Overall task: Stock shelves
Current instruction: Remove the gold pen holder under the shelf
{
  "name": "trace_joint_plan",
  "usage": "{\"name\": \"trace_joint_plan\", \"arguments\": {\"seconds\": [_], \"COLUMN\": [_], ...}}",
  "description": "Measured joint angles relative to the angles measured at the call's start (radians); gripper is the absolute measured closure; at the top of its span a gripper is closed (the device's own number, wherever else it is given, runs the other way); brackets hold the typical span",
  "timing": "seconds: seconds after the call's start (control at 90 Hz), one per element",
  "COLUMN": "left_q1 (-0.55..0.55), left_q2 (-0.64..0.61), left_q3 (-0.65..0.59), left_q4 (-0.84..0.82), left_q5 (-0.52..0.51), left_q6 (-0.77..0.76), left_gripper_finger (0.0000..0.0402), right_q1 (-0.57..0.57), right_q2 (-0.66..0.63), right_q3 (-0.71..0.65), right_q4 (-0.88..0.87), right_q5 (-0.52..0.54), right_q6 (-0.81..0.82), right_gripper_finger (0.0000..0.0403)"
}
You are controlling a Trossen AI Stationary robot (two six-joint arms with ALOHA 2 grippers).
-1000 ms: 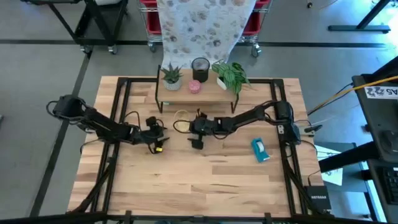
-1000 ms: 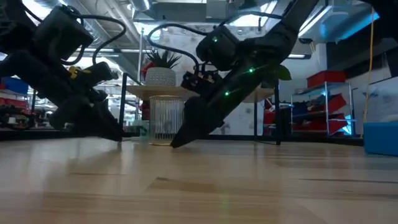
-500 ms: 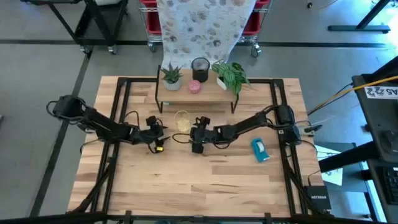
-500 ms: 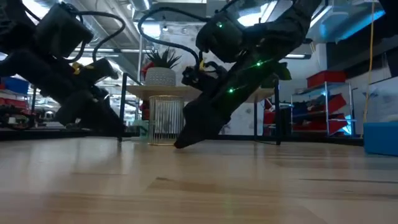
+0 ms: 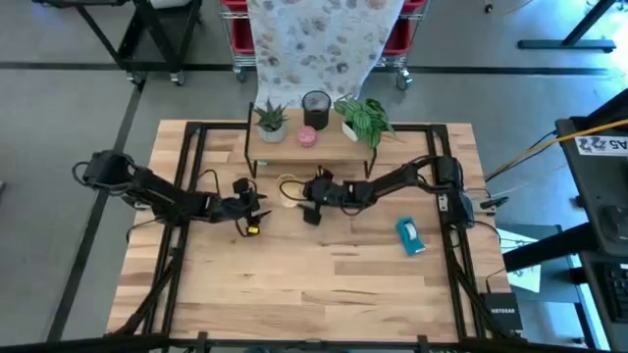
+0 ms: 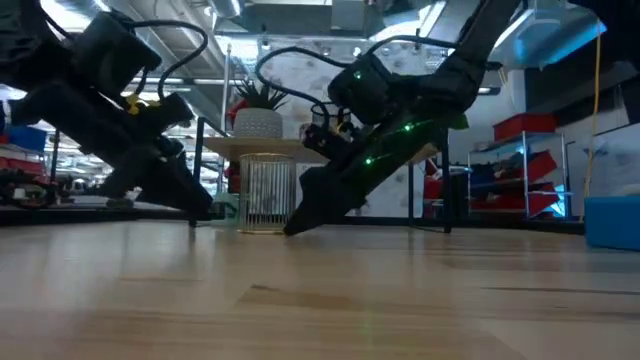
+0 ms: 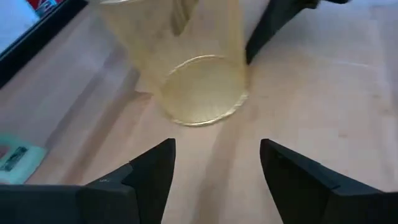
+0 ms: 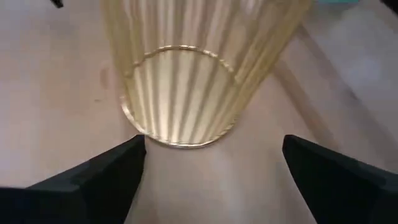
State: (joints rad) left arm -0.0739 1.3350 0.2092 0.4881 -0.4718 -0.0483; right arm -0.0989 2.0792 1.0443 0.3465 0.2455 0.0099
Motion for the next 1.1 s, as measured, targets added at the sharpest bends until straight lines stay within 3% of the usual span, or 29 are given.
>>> {"name": "trace_joint_plan", "arguments": {"seconds": [0.244, 0.422, 0.7, 1.1], "left_q1": [0.086, 0.119, 0.178, 0.235], "left_q2": [0.0, 0.0, 0.0, 0.001], "left_q3": [0.0, 0.0, 0.0, 0.013], "left_q4": [0.001, 0.009, 0.1, 0.152], "left_q5": [0.133, 0.158, 0.212, 0.319], "left_q6": [0.033, 0.105, 0.159, 0.165], "left_gripper_finger": [0.0182, 0.0182, 0.0182, 0.0182], "right_q1": [-0.023, -0.048, -0.095, -0.091], "right_q2": [0.001, 0.003, 0.003, 0.016], "right_q3": [0.0, -0.001, 0.0, 0.019], "right_q4": [0.02, 0.053, 0.148, 0.234], "right_q5": [-0.104, -0.141, -0.319, -0.371], "right_q6": [-0.03, -0.06, -0.081, -0.115], "right_gripper_finger": [0.0047, 0.0047, 0.0047, 0.0047]}}
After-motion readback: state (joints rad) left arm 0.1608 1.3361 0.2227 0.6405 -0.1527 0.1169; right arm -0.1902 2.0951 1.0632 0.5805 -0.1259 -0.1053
